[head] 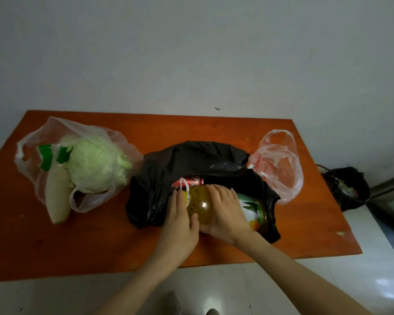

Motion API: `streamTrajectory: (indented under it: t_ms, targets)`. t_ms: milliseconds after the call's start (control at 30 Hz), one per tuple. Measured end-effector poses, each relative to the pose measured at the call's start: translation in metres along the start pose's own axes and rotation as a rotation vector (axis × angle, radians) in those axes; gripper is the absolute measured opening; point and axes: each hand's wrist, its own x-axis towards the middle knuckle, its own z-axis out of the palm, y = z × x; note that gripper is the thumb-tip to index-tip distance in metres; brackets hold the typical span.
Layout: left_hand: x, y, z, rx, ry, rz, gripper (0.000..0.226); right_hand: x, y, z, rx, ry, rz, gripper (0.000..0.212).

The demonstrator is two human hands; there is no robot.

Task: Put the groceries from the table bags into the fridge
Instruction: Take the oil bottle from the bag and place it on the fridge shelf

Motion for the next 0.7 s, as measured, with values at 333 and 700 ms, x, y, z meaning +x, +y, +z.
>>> streamTrajectory:
  t_ms: [333, 700]
  targets:
    - [0.032, 0.084, 0.0, -0.077, 0.075, 0.29, 0.064, -0.012, 0.023, -0.051, 0.679, 0.304, 0.23, 0.087]
    - [0.054, 0.081, 0.048, -0.235, -0.209, 0.184, 0.087, -0.052, 0.069, -0.06, 0.859, 0.095, 0.171, 0.098]
